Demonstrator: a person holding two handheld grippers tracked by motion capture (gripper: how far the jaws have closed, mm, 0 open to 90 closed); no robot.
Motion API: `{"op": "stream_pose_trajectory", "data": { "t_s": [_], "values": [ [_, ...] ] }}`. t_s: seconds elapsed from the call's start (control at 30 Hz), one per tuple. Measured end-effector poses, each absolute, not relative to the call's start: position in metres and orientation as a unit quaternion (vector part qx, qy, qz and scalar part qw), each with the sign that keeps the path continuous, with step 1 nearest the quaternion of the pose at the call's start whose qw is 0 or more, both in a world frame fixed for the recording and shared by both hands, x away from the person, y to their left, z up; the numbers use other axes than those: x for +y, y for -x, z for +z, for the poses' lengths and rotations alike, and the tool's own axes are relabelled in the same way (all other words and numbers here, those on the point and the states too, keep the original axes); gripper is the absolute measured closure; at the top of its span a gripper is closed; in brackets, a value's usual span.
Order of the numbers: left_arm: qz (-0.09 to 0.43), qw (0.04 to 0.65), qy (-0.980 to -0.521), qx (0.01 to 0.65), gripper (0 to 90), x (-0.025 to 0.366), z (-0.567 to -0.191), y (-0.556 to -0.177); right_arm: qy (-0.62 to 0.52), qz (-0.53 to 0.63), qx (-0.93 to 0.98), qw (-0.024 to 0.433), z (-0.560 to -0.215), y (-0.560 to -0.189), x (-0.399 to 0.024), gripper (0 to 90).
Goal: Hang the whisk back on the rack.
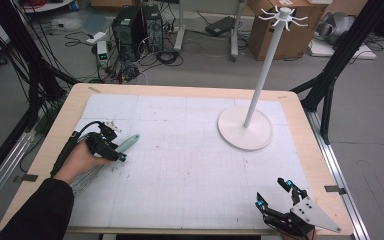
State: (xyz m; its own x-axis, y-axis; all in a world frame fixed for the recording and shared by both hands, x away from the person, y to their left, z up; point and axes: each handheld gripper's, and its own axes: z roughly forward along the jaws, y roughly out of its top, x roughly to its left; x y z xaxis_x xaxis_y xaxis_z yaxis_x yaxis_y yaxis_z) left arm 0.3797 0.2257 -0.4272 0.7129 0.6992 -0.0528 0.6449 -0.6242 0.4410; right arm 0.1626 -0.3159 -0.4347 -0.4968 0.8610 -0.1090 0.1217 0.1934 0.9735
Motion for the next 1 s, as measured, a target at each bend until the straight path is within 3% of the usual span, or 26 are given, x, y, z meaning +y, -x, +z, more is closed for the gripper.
{"op": "stream_pose_trajectory", "data": {
  "t_s": [0.17, 0.3, 0.47, 0.53, 0.83, 1.0],
  "values": [
    [0.069, 0.202, -0.904, 0.371, 46.0, 0.222, -0.428, -0.381, -0.356, 0.526, 0.688, 0.352, -0.434, -0.162, -0.316, 19.4],
    [0.063, 0.183, -0.909, 0.369, 56.9, 0.221, -0.426, -0.386, -0.355, 0.524, 0.689, 0.353, -0.435, -0.163, -0.315, 19.4],
    [0.060, 0.153, -0.916, 0.367, 59.4, 0.212, -0.424, -0.390, -0.354, 0.524, 0.689, 0.353, -0.434, -0.162, -0.315, 19.4],
    [0.057, 0.142, -0.918, 0.366, 67.2, 0.207, -0.423, -0.390, -0.354, 0.525, 0.689, 0.353, -0.434, -0.162, -0.315, 19.4],
    [0.069, 0.139, -0.922, 0.356, 69.7, 0.204, -0.421, -0.387, -0.349, 0.525, 0.691, 0.353, -0.434, -0.163, -0.314, 19.5],
    [0.069, 0.177, -0.920, 0.343, 69.7, 0.204, -0.412, -0.383, -0.351, 0.527, 0.690, 0.352, -0.434, -0.163, -0.314, 19.4]
  ]
}}
